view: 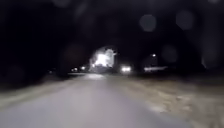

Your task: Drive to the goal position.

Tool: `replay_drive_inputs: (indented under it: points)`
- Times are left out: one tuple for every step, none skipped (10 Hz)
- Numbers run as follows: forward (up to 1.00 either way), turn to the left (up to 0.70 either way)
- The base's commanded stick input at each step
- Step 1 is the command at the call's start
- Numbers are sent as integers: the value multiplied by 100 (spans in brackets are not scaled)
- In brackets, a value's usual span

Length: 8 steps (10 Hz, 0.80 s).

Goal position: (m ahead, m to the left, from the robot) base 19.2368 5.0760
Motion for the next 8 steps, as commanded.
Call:
replay_drive_inputs:
  points:
    - [100, 0]
    - [100, 0]
    - [100, 23]
    - [100, 40]
    - [100, 31]
    - [100, 0]
    - [100, 0]
    - [100, 0]
